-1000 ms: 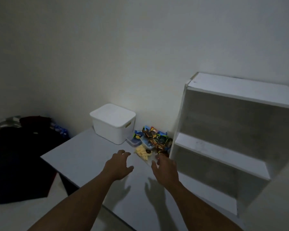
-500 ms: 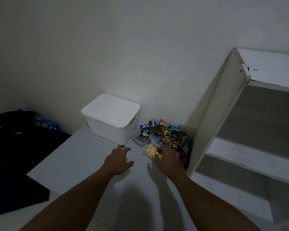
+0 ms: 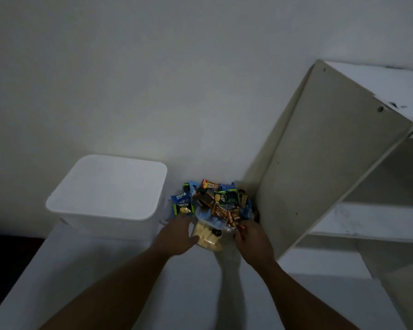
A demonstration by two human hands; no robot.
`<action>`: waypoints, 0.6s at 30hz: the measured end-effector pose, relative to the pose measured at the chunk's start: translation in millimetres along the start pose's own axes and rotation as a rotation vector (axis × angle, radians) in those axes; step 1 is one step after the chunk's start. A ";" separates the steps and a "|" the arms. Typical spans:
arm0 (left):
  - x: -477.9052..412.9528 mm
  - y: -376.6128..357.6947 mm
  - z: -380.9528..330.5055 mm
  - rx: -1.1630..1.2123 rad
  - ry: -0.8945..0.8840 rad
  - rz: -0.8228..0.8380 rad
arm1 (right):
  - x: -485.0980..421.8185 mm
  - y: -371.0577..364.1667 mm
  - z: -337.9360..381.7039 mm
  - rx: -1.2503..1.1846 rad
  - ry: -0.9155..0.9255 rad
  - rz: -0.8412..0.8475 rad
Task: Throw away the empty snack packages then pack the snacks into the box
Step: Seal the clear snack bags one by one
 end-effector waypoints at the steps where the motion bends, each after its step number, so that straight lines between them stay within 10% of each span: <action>1: -4.8 -0.5 4.8 0.016 -0.002 0.001 | 0.1 -4.7 1.7 -0.005 -0.026 0.008; 18: -52.5 -47.8 46.6 0.036 0.046 0.025 | -21.8 -68.5 -17.4 0.007 -0.223 0.148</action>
Point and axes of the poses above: each hand's wrist, its own x-axis away from the middle knuckle, its own y-axis out of the back of the hand, z = x × y, the point moved 2 cm from there along -x, towards the middle knuckle, and after that the axes turned 7 degrees about -z, right-handed, at the moved point
